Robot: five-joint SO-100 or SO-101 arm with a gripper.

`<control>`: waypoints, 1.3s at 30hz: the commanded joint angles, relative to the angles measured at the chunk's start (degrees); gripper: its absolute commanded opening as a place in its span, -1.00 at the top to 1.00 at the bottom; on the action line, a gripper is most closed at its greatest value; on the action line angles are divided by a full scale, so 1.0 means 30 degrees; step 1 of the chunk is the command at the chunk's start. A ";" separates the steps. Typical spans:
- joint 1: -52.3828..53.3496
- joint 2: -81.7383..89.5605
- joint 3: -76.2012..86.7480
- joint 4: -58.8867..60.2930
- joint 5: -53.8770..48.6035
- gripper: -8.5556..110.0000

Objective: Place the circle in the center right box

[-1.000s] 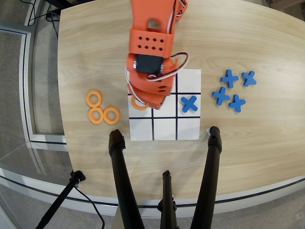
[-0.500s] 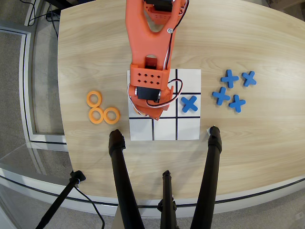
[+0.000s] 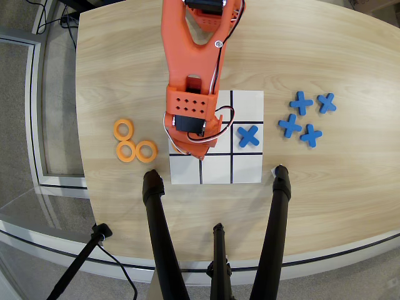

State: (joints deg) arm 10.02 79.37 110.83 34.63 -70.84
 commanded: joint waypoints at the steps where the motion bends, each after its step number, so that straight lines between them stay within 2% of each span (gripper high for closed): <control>1: 0.0205 0.0557 0.0029 0.0293 -0.0146 0.86; 11: 0.0146 0.1201 0.0498 0.0410 -0.0205 0.86; 22: 0.0322 0.2549 0.0146 0.0557 -0.0205 0.75; 29: 0.0381 0.4277 0.0322 0.1553 -0.0322 0.75; 34: 0.0469 0.6562 0.0527 0.3135 -0.0381 0.75; 39: 0.0234 1.1221 0.1523 0.5215 -0.0732 0.75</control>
State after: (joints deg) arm 11.16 104.50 113.91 47.99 -72.42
